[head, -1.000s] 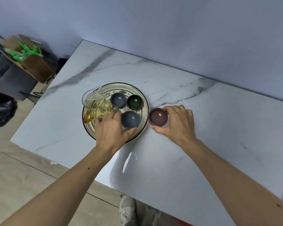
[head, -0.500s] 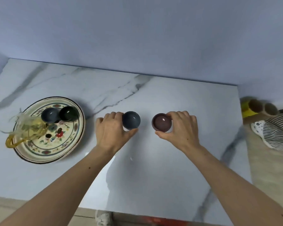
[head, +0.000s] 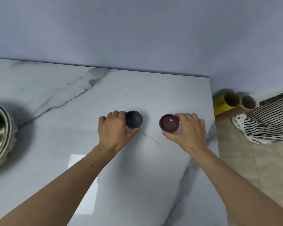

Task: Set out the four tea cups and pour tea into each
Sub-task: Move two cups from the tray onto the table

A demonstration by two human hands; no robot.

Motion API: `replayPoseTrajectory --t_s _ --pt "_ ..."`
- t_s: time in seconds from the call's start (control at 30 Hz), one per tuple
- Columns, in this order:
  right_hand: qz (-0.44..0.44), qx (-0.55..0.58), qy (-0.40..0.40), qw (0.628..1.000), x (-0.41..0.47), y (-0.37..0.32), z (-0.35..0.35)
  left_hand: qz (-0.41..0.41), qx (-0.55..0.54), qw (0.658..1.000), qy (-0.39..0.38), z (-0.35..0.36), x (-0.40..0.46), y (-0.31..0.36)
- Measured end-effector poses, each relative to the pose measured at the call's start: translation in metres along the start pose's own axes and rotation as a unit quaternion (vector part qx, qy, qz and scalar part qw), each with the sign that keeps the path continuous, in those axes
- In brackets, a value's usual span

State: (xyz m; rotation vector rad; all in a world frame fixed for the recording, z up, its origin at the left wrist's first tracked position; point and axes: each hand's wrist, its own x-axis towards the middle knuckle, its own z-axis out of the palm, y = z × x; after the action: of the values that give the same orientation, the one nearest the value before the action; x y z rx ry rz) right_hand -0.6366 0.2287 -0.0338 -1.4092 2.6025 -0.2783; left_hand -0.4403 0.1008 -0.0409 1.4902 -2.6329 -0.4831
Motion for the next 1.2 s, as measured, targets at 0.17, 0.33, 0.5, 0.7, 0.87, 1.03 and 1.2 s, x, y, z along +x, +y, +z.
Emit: replayPoseTrajectory --t_s 0.17,0.33,0.5,0.7,0.87,1.03,1.2 --pt "0.027 0.021 0.019 0.999 0.015 0.03 0.025 0.013 0.01 1.0 -0.01 0.035 0.026 0.01" --pt "0.043 0.034 0.027 0.998 0.028 0.049 0.036 0.02 0.022 0.999 -0.013 0.054 0.048 0.019" --pt "0.052 0.051 0.025 0.997 0.031 0.054 0.038 0.009 0.005 1.0 -0.023 0.058 0.055 0.026" --pt "0.071 0.044 0.0 0.997 0.026 0.05 0.033 -0.008 0.013 0.998 -0.064 0.051 0.053 0.029" --pt "0.009 0.036 0.037 0.999 0.022 0.024 0.01 0.002 0.022 0.999 -0.046 0.022 0.035 0.017" --pt "-0.053 0.055 0.033 0.997 0.015 -0.026 -0.013 0.004 0.041 0.999 -0.033 -0.026 0.013 -0.01" --pt "-0.078 0.051 0.012 0.996 0.003 -0.094 -0.029 0.003 0.068 0.997 -0.04 -0.073 -0.012 -0.056"
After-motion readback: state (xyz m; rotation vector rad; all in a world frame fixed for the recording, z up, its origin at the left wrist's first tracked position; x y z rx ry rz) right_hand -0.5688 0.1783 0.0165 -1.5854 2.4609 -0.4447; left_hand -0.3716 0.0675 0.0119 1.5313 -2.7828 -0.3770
